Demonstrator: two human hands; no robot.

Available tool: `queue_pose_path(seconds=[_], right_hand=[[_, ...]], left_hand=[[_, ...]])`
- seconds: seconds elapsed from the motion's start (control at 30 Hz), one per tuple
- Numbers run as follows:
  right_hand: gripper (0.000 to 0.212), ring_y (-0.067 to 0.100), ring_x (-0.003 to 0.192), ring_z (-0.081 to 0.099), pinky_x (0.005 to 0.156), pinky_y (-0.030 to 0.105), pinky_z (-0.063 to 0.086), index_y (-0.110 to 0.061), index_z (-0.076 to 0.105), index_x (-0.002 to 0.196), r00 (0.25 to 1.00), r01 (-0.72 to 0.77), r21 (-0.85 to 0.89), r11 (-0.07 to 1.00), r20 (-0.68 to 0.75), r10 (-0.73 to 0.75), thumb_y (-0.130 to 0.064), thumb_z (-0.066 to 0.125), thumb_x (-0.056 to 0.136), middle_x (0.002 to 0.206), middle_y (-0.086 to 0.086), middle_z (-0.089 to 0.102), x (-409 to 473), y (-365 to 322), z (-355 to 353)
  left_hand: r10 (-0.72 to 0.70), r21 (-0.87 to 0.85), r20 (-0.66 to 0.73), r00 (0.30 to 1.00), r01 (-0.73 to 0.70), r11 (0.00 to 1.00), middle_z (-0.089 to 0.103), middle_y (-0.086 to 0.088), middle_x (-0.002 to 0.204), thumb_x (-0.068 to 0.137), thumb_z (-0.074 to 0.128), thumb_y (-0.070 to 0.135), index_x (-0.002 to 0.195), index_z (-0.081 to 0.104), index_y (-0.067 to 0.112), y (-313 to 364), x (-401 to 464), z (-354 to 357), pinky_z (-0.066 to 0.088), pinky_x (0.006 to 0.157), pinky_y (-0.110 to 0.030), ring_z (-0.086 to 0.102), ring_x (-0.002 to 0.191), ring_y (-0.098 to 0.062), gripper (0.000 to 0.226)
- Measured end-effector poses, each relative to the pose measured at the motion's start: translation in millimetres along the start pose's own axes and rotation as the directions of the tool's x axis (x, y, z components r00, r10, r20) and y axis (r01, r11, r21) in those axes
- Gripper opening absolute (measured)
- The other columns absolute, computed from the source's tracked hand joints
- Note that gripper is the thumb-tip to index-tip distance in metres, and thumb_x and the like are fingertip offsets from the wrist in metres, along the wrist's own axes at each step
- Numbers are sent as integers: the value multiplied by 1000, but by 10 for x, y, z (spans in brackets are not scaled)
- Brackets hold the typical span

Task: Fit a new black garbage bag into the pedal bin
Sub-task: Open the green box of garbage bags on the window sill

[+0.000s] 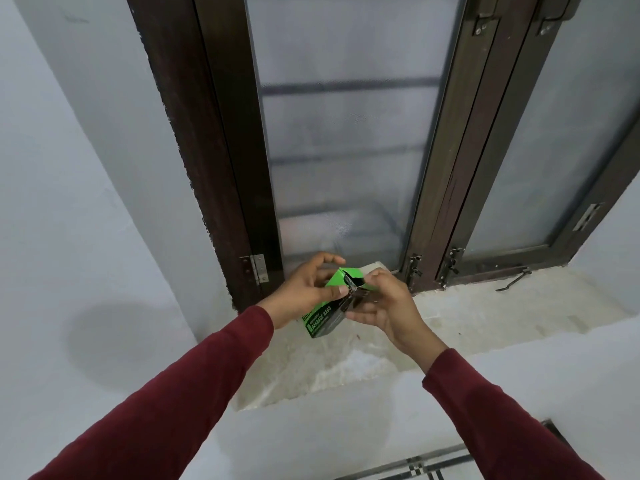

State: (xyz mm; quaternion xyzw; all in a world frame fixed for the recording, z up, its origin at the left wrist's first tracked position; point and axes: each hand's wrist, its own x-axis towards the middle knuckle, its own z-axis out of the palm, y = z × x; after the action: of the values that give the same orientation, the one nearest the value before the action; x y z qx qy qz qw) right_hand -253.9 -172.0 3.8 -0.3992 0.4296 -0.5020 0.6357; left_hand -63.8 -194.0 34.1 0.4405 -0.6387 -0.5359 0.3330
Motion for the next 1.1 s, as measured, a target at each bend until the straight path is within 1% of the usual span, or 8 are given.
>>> queue_pose_path(seconds=[0.17,0.33,0.5,0.57,0.63,0.77,0.97,1.1], right_hand=[[13,39,83,75,71,45,64,-8,74,96,990,-27,118,993,-132,43,-20,69,95,90,16,75,22,23,67],[25,41,86,76,67,42,63,-8,79,106,983,16,241,970,-183,29,-7,57,93,100,15,76,22,87,54],[34,45,87,76,71,44,64,-9,76,113,979,-104,353,930,-130,159,-4,49,92,118,16,66,25,92,-8],[27,48,94,75,75,46,65,-9,73,110,970,-172,384,907,-97,224,-11,54,91,122,17,64,26,108,-52],[21,53,102,71,79,49,64,-10,70,105,954,-244,453,857,-45,296,-23,62,91,126,22,61,14,143,-65],[47,50,109,70,84,50,63,-7,68,127,946,-275,580,767,21,323,-36,68,89,127,24,60,35,251,-43],[48,43,105,73,88,51,62,0,64,128,951,-194,712,674,-33,308,-27,74,90,112,26,74,76,311,-73],[28,39,106,73,68,41,66,-2,67,111,911,-159,697,700,-170,376,-20,76,90,125,27,68,98,293,-207]], left_hand=[[63,121,-93,994,-52,991,75,-7,111,98,67,17,113,54,12,-112,34,89,58,85,-33,71,93,-13,20],[39,290,13,999,-41,956,63,10,129,78,89,32,127,48,30,-129,13,29,55,97,-31,62,120,-11,64],[107,437,6,994,-99,894,65,13,118,72,90,18,132,57,37,-49,28,-29,54,81,-14,65,108,-10,71],[182,683,36,983,-157,713,70,10,118,69,87,28,135,59,42,90,44,-80,52,82,-24,66,104,-12,74],[254,900,98,962,-195,389,72,10,116,64,81,42,138,57,44,287,77,-85,45,84,-32,64,104,-17,77],[257,965,239,936,-258,45,74,11,106,66,76,52,129,56,39,618,178,-22,36,89,-39,67,100,-17,68],[290,948,304,907,-319,6,71,15,113,68,79,45,126,59,39,882,225,-26,43,88,-39,66,100,-15,62],[292,959,228,929,-267,99,71,15,105,65,80,48,120,61,41,889,206,-111,47,85,-37,64,95,-15,59]])
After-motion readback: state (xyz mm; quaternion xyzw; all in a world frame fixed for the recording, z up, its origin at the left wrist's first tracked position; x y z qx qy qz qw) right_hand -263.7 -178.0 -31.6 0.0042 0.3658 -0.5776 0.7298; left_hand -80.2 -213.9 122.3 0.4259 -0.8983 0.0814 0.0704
